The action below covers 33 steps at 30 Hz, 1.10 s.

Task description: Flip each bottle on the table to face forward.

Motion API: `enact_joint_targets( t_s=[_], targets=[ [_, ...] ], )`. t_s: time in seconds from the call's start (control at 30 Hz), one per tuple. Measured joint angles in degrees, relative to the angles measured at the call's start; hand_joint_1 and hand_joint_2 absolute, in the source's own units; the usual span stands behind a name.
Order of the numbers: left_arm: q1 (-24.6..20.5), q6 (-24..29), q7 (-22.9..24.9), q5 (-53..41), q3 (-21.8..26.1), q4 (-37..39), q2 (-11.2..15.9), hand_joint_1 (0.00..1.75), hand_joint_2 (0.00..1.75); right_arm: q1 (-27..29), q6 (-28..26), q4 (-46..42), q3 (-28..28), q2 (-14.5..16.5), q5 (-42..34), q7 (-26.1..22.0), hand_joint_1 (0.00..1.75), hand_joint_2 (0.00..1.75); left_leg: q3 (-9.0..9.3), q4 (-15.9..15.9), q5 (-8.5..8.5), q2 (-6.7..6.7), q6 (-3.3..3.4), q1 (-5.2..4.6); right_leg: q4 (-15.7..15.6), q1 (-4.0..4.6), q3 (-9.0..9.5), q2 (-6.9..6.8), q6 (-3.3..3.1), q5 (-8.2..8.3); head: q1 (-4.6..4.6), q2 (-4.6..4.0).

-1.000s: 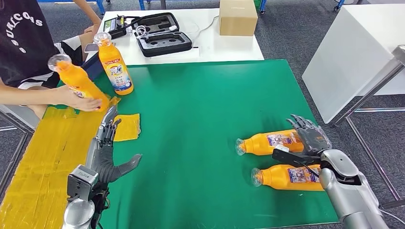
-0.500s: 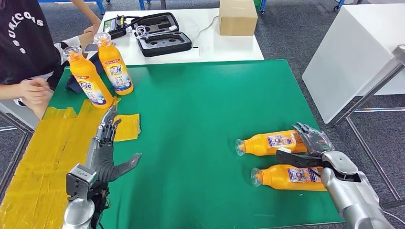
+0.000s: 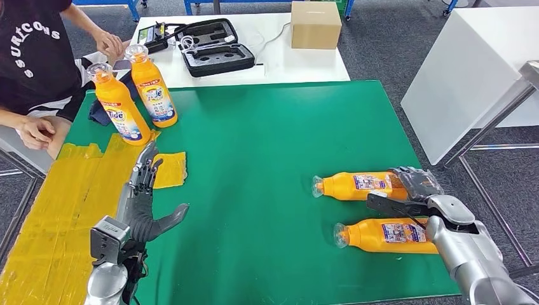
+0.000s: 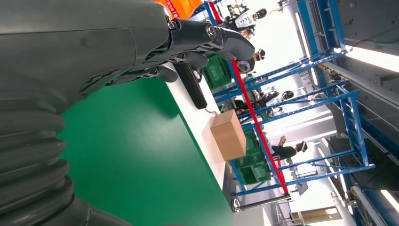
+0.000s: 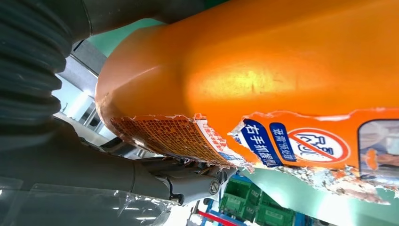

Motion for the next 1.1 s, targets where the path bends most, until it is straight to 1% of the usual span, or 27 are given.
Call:
enact_joint_targets(
  t_s=[0.1, 0.17, 0.33, 0.43, 0.53, 0.63, 0.7, 0.83, 1.0, 1.1],
  targets=[
    [0.00, 0.03, 0.00, 0.07, 0.01, 0.00, 0.00, 0.00, 1.75, -0.33, -1.05, 0.66, 0.59, 0.20, 0.09, 0.02, 1.74, 1.75, 0.03, -0.01, 0.00, 0.02, 0.00, 0.00, 0.00, 0.01, 0.03, 0.01, 0.00, 0.00, 0.00, 0.00],
    [0.01, 0.06, 0.00, 0.13, 0.03, 0.00, -0.01, 0.00, 1.75, -0.44, -2.81, 1.08, 0.98, 0.62, 0.47, 0.35, 1.75, 1.75, 0.04, -0.01, 0.00, 0.03, 0.00, 0.00, 0.00, 0.02, 0.05, 0.03, 0.00, 0.00, 0.00, 0.00],
    [0.12, -0.23, 0.14, 0.36, 0.21, -0.02, -0.05, 0.00, 1.75, -0.39, -8.11, 1.36, 1.57, 3.06, 1.85, 1.88, 1.75, 1.75, 0.07, -0.01, 0.00, 0.05, 0.00, 0.02, 0.00, 0.04, 0.06, 0.03, 0.00, 0.00, -0.01, 0.00],
    [0.20, -0.46, 0.20, 0.48, 0.44, -0.02, -0.19, 0.00, 1.75, -0.39, -8.94, 1.36, 1.64, 4.38, 2.21, 2.28, 1.75, 1.75, 0.06, -0.01, 0.00, -0.01, -0.01, 0.04, 0.00, 0.05, 0.07, 0.02, 0.00, 0.00, -0.01, 0.00],
    [0.27, -0.53, 0.23, 0.51, 0.60, -0.02, -0.34, 0.00, 1.75, -0.38, -9.52, 1.32, 1.64, 5.03, 2.19, 2.38, 1.75, 1.75, 0.04, -0.01, 0.00, 0.00, -0.01, 0.04, 0.01, 0.05, 0.07, 0.01, 0.00, 0.00, 0.01, 0.00],
    [0.37, -0.79, 0.51, 0.48, 0.66, -0.09, -0.38, 0.00, 1.75, 0.40, -12.14, 0.13, 1.07, 6.22, 1.14, 2.09, 1.75, 1.75, 0.01, -0.01, 0.00, 0.00, -0.01, 0.03, 0.01, 0.05, 0.05, 0.01, 0.00, 0.00, 0.02, 0.00],
    [0.57, -1.09, 0.95, 0.31, 0.65, -0.21, -0.43, 0.00, 1.75, 1.85, -14.15, -2.54, -0.18, 8.07, -1.03, 1.50, 1.75, 1.75, -0.02, -0.01, 0.00, -0.01, -0.01, 0.04, 0.01, 0.05, 0.02, 0.01, 0.00, 0.00, 0.00, 0.00],
    [1.00, -1.60, 2.18, -0.05, 0.40, -0.51, -0.66, 0.00, 1.75, 5.61, -15.99, -11.84, -3.86, 13.40, -7.49, 0.38, 1.75, 1.75, -0.06, -0.02, 0.00, -0.05, -0.01, 0.10, 0.02, 0.12, -0.04, 0.00, -0.01, -0.01, -0.01, 0.00],
    [1.07, -1.64, 4.27, -1.43, -0.81, -0.41, -1.01, 0.00, 1.75, 8.65, -16.52, -22.19, -6.73, 18.70, -10.62, 0.26, 1.75, 1.75, -0.13, -0.03, 0.00, -0.05, -0.02, 0.12, 0.02, 0.14, -0.11, 0.00, -0.02, -0.02, 0.00, 0.00],
    [0.92, -1.64, 5.13, -1.95, -1.70, 0.31, -1.28, 0.00, 1.75, 9.79, -15.26, -26.13, -7.39, 21.13, -13.14, -0.20, 1.75, 1.75, -0.15, -0.03, 0.00, -0.04, -0.02, 0.11, 0.02, 0.12, -0.14, 0.00, -0.02, -0.02, 0.01, 0.00]
  ],
)
